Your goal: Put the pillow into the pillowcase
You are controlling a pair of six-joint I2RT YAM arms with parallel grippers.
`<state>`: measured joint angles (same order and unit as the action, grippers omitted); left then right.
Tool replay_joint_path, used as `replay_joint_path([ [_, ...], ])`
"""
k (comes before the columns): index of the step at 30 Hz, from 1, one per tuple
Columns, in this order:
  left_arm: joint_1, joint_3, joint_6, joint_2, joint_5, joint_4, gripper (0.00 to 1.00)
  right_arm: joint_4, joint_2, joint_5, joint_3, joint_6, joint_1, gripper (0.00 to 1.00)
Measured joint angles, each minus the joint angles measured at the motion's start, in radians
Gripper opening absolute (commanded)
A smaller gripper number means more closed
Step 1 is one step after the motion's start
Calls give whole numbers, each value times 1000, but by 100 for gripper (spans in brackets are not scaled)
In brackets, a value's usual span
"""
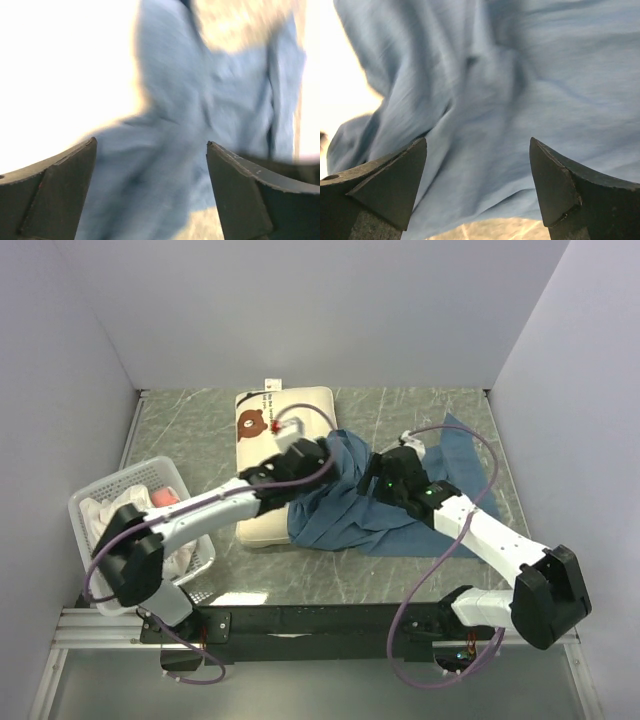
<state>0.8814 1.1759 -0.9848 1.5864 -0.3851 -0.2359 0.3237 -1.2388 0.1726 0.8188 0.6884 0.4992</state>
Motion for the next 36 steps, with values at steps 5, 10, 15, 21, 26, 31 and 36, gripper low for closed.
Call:
replay_joint_path([
  [5,-196,-71,-23,-98,-60,-74,99,0,-54,1,48,-8,90,88],
  [10,-430,-148,1,-76,-29,-71,99,-17,-131,-5,56,-5,126,84],
  [15,-528,-141,45,68,79,-6,99,-64,-179,-37,6,7,124,55],
  [21,-561,-92,69,195,235,107,4,-127,-214,-99,-40,34,50,24],
  [26,-559,-44,90,199,307,157,1,-113,-201,-114,-40,21,-39,15],
  [31,-566,68,98,166,258,39,1,-76,-153,-100,-40,0,-129,15],
  [36,-623,169,86,41,164,-78,1,-32,-100,-75,-37,-18,-146,15],
])
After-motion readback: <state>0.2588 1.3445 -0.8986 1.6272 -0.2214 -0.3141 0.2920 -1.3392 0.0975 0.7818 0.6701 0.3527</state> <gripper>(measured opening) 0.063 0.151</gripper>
